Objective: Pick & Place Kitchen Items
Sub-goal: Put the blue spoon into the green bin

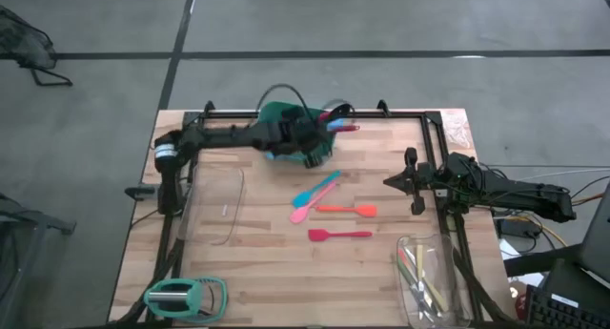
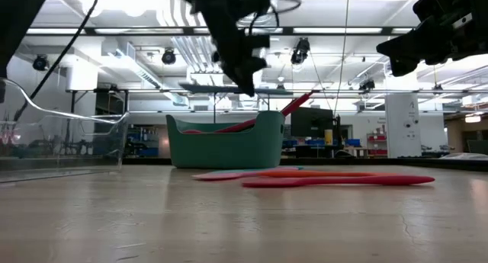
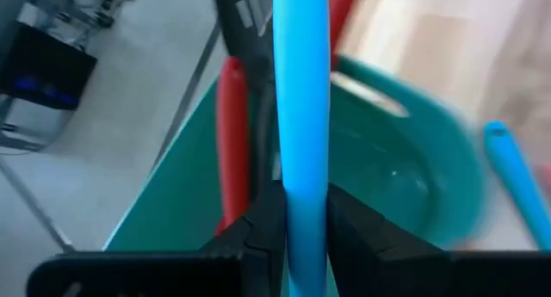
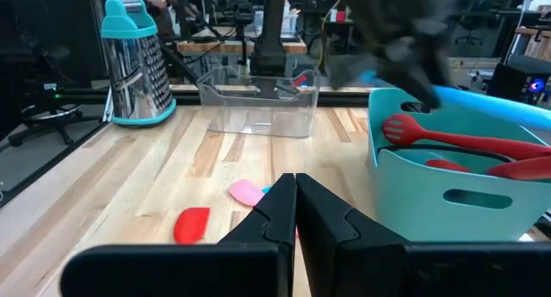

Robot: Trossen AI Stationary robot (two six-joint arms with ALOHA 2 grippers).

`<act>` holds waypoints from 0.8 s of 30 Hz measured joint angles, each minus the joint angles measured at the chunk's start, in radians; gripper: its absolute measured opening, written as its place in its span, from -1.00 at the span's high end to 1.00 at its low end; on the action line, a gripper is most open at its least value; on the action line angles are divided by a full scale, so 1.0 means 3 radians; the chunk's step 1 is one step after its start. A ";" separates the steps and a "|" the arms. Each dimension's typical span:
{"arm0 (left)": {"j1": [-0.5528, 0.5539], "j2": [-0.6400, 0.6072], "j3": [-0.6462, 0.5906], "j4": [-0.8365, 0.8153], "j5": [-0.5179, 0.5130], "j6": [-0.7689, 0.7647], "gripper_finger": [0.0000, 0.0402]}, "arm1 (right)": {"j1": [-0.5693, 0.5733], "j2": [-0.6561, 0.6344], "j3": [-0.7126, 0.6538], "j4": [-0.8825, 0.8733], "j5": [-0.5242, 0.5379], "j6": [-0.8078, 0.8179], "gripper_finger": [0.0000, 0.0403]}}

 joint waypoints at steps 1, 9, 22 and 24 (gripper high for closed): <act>0.0088 0.0003 -0.0025 0.0051 0.0084 0.0062 0.65 | 0.0001 0.0000 0.0000 0.0000 0.0000 0.0000 0.96; 0.0492 0.0008 -0.0210 0.0293 0.0333 0.0833 0.65 | -0.0001 0.0000 0.0000 0.0000 0.0001 0.0001 0.96; 0.0605 0.0009 -0.0547 0.0642 0.0340 0.1055 0.61 | 0.0001 0.0000 0.0000 0.0000 0.0001 0.0000 0.96; 0.0605 0.0009 -0.0575 0.0672 0.0340 0.1050 0.57 | 0.0000 0.0000 0.0000 0.0000 0.0001 0.0000 0.96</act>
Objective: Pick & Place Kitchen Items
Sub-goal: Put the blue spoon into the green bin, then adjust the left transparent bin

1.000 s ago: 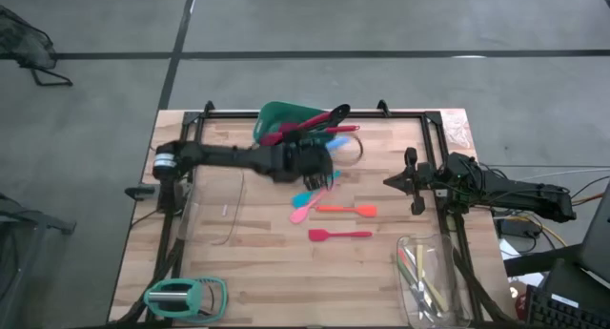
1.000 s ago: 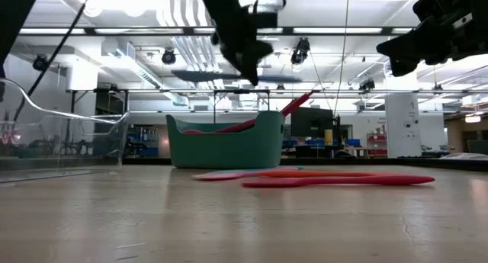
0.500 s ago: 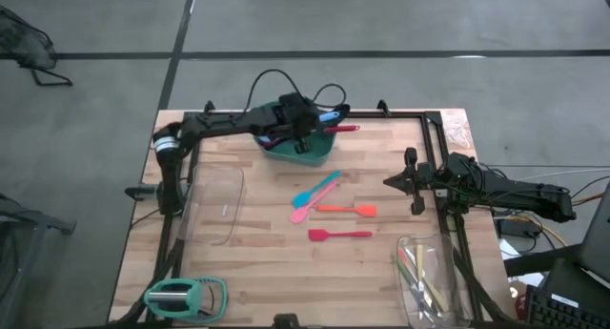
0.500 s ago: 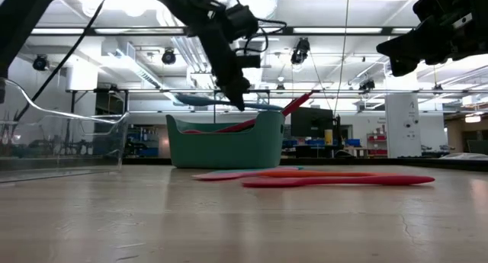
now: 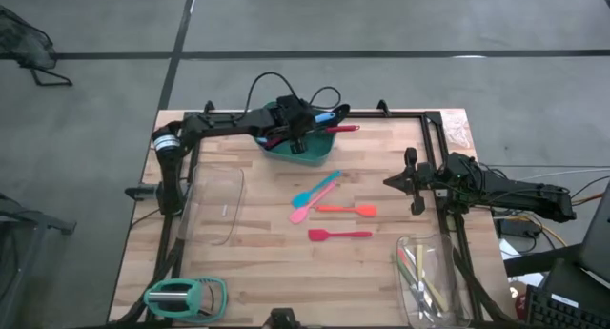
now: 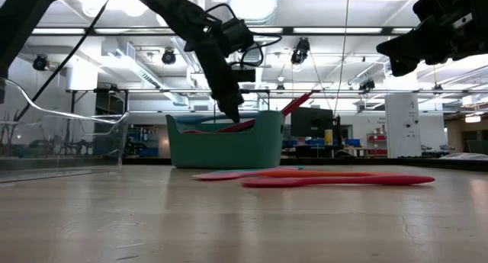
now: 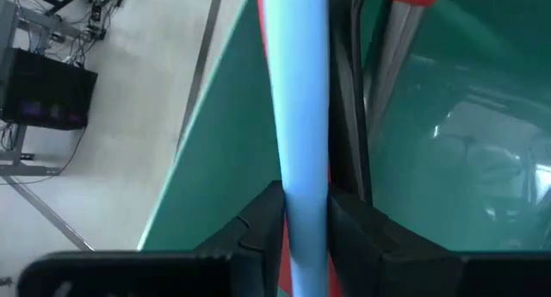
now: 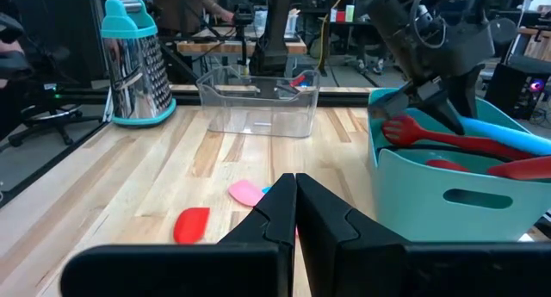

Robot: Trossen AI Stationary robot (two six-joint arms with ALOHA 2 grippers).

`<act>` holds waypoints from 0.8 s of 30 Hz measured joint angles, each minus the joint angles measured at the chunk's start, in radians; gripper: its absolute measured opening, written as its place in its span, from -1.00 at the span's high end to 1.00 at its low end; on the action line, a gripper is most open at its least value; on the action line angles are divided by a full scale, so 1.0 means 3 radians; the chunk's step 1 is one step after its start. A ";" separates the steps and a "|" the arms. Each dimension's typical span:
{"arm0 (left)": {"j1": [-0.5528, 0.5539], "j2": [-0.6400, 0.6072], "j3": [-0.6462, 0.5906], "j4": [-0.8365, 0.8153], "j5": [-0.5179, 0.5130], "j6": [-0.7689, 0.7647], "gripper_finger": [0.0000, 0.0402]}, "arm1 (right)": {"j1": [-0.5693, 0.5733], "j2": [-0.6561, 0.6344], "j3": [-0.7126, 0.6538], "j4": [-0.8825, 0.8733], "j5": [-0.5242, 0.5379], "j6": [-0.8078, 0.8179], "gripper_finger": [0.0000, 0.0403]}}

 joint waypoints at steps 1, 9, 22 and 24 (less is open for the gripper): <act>0.0000 0.0000 -0.0011 0.0002 0.0000 -0.0002 0.54 | 0.0000 0.0000 0.0000 0.0000 0.0001 0.0000 0.96; -0.0010 -0.0018 0.0143 -0.0014 -0.0054 -0.0083 0.20 | 0.0001 0.0000 0.0000 0.0000 0.0001 0.0000 0.96; -0.0123 -0.0996 0.0291 -0.1203 0.0030 -0.0773 -0.01 | 0.0001 -0.0001 0.0000 0.0001 -0.0001 0.0000 0.96; -0.0156 -0.1190 0.0235 -0.1291 0.0163 -0.0889 -0.01 | 0.0000 -0.0001 0.0000 0.0001 0.0000 0.0000 0.96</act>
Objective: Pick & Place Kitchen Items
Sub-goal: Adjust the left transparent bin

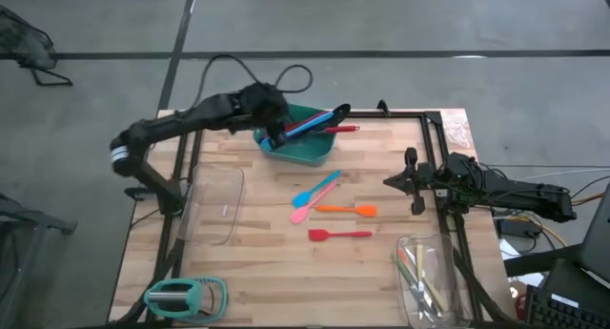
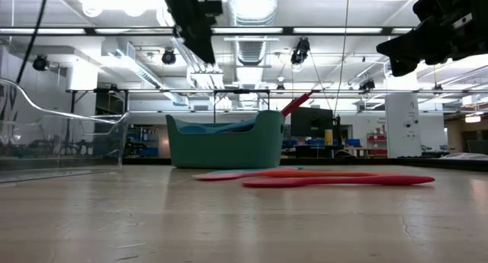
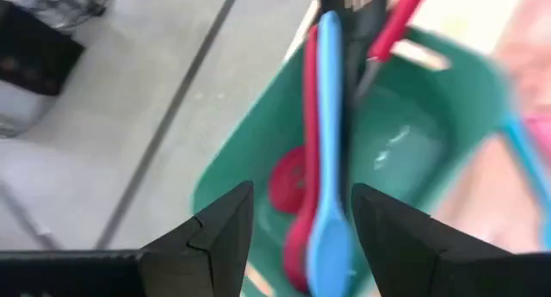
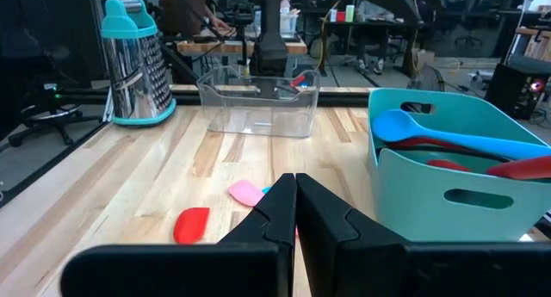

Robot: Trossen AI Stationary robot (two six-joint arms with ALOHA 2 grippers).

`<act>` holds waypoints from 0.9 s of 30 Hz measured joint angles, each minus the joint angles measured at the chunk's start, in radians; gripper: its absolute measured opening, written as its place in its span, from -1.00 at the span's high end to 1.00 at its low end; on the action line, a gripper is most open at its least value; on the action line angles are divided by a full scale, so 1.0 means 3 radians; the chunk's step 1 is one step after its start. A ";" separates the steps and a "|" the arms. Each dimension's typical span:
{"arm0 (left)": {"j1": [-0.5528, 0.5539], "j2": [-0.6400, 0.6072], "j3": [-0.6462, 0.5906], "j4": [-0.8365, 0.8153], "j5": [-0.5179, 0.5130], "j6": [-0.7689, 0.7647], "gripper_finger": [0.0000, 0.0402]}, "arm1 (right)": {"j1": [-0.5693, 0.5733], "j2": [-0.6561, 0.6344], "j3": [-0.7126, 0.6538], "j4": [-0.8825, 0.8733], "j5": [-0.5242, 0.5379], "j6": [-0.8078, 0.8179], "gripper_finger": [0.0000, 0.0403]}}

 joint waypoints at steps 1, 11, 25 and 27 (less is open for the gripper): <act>-0.0022 -0.0092 -0.0030 -0.0022 0.0065 -0.0072 -0.01 | 0.0000 0.0000 0.0000 0.0000 0.0000 0.0000 0.96; -0.0174 -0.0750 -0.0100 -0.0759 0.0258 -0.0751 -0.01 | -0.0001 0.0000 0.0000 0.0000 0.0001 0.0000 0.96; -0.0464 -0.0803 -0.0956 -0.2140 0.1113 -0.1319 0.03 | 0.0000 0.0000 0.0000 0.0000 0.0000 0.0000 0.96; -0.0534 -0.0803 -0.1139 -0.2144 0.1311 -0.1434 0.06 | 0.0000 0.0000 0.0000 -0.0001 0.0001 0.0000 0.96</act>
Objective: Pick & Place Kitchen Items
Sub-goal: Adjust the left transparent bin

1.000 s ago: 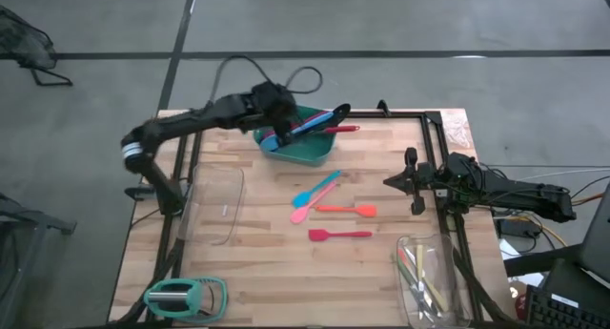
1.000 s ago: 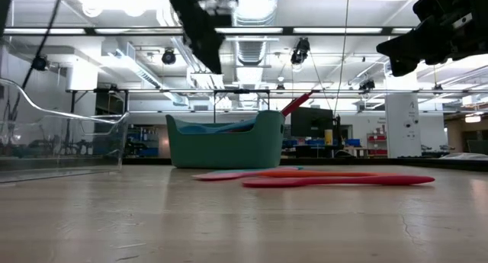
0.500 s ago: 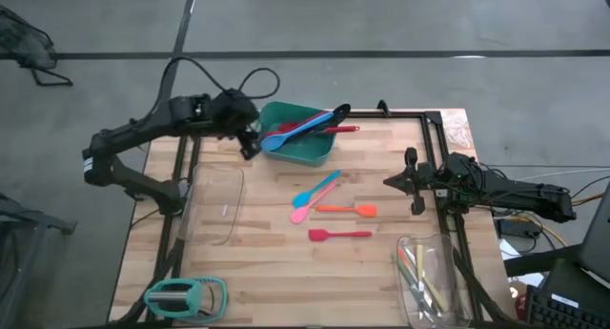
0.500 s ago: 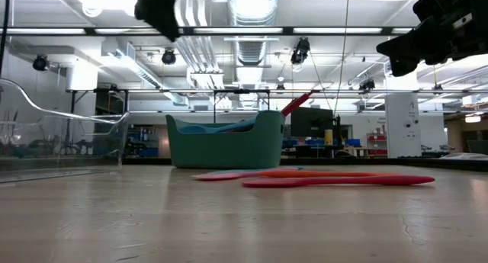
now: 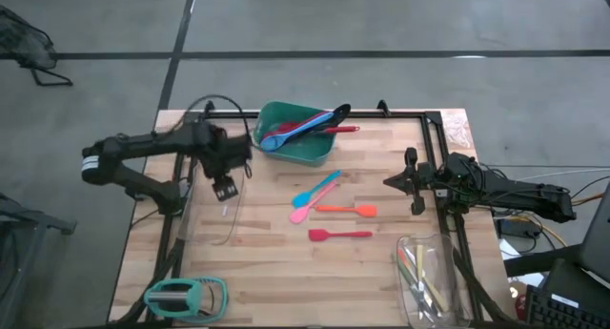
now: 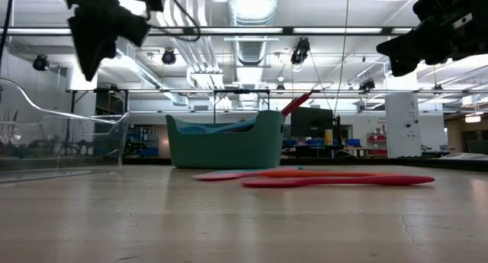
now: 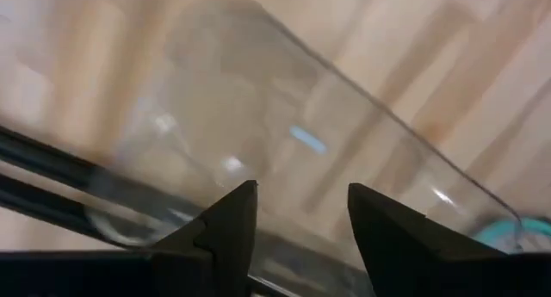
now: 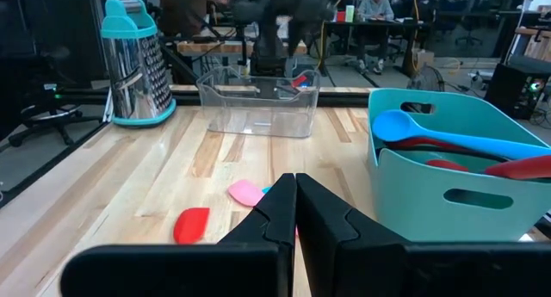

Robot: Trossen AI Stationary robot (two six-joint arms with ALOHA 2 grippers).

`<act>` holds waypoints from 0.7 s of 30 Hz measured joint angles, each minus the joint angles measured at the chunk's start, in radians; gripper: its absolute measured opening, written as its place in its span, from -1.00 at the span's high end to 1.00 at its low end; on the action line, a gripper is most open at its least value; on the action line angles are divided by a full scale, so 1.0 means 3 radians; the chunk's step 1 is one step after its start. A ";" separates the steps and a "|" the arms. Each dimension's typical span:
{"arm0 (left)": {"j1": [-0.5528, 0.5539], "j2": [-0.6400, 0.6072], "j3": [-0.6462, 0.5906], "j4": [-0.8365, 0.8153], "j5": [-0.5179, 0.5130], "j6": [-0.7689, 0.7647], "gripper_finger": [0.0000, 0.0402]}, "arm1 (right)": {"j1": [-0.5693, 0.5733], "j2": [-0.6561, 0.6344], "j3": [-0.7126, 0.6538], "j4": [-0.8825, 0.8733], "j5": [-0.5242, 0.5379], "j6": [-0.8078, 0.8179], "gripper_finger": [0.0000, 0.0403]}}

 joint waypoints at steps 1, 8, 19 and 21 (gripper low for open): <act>-0.0042 0.0000 -0.0087 0.0017 0.0057 -0.0099 0.08 | 0.0000 0.0000 0.0000 0.0001 -0.0001 0.0000 0.96; -0.0207 0.0105 -0.0621 0.0322 0.0242 -0.0300 0.12 | -0.0001 0.0000 0.0000 0.0001 0.0000 0.0000 0.96; -0.0272 0.0537 -0.0844 0.0921 0.0538 -0.0236 0.12 | 0.0000 0.0000 0.0000 0.0000 -0.0001 0.0000 0.96; -0.0278 0.0614 -0.0838 0.0922 0.0542 -0.0178 0.12 | 0.0000 0.0000 0.0000 0.0001 0.0000 0.0000 0.96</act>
